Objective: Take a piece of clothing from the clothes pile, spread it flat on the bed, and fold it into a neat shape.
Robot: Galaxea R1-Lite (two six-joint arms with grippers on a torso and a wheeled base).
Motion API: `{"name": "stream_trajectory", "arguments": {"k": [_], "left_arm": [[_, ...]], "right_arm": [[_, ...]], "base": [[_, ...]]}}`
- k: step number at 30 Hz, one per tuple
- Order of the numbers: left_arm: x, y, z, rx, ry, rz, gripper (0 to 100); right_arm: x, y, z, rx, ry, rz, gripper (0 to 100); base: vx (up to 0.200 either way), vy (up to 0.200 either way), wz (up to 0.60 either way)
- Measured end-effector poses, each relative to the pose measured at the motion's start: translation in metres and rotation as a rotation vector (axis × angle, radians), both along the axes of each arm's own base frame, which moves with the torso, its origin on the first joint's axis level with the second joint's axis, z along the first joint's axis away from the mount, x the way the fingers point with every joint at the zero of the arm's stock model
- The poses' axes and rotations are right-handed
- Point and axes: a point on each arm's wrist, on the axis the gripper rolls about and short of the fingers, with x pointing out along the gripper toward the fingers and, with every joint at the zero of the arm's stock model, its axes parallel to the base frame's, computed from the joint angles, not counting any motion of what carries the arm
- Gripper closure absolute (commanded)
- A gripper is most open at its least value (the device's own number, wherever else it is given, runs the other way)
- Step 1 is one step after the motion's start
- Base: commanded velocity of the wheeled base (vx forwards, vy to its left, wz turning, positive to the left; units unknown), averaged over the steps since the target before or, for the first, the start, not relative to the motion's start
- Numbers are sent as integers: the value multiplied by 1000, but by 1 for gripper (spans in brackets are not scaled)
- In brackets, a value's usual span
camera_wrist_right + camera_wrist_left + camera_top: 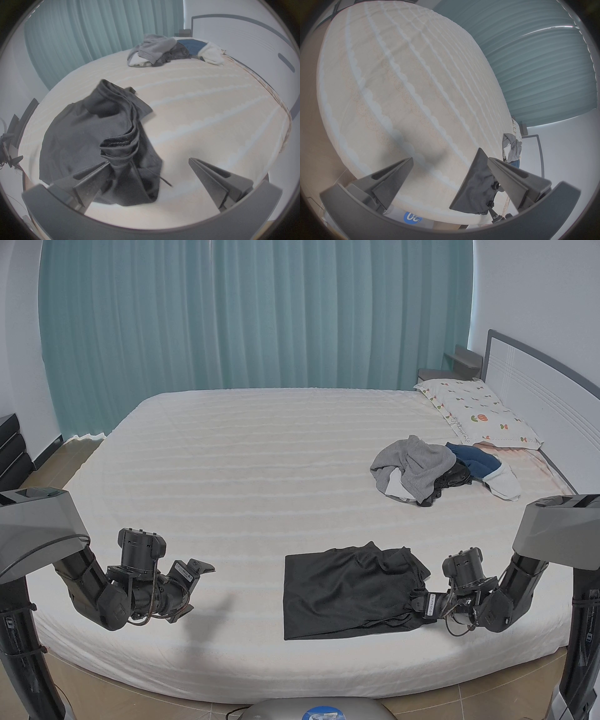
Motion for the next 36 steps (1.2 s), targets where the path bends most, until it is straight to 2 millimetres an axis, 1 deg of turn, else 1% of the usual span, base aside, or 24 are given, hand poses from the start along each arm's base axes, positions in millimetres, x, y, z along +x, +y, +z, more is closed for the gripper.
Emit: {"name": "stream_trajectory", "arguments": {"k": [5,9,13,19,28,29,36], "left_arm": [[0,0,0,0,1,-1,0],[0,0,0,1,2,-2,0],[0,0,0,1,2,-2,0],[0,0,0,1,1,-3,0],[0,0,0,1,1,-2,0],[0,-1,0,1,1,-3,0],[0,-1,0,1,1,-4,0]], "right_arm": [[-18,-17,3,32,14,6,0],[-23,-26,7,58,-8,2,0],[-19,-29,16,153,-82,16,0],[-15,-27,21,315,-88,10,0],[3,-22,14,446,-73,1,0],[4,-22,13,448,-70,2,100],[5,-23,2,432,-45,4,100]], "base": [[0,0,0],[0,0,0],[0,0,0],[0,0,0],[0,0,0],[0,0,0],[0,0,0]]}}
